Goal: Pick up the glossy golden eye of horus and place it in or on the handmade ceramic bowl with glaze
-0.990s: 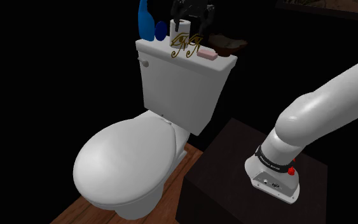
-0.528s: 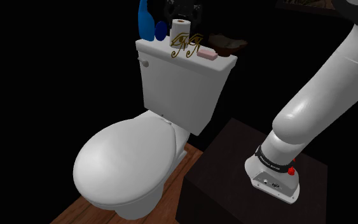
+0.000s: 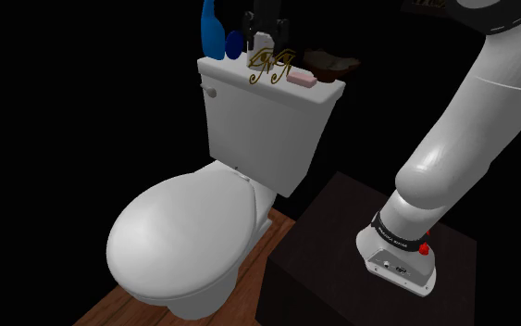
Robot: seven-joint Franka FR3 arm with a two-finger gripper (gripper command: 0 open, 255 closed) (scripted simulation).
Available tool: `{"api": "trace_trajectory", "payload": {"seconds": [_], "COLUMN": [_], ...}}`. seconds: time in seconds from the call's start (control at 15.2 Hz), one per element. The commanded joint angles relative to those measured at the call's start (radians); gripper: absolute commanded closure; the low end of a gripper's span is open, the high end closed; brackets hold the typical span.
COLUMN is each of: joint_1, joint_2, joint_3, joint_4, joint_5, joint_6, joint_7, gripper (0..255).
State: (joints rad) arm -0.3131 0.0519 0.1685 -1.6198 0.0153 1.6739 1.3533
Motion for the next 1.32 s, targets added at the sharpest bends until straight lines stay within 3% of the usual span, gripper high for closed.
{"api": "trace_trajectory", "payload": {"seconds": [0.0,0.59,0.66,1.25], "joint_1": [0.0,0.0,0.0,0.0], "joint_2": [-0.004,-0.006,-0.006,-0.006], "joint_3": [0.0,0.0,0.0,0.0], "joint_4": [-0.031,-0.054,-0.054,-0.055], "joint_5": [0.001,0.001,0.001,0.001], "joint_6": [0.027,0.048,0.048,0.049], "joint_7": [0.001,0.001,0.001,0.001], "gripper": [0,0,255,255]}}
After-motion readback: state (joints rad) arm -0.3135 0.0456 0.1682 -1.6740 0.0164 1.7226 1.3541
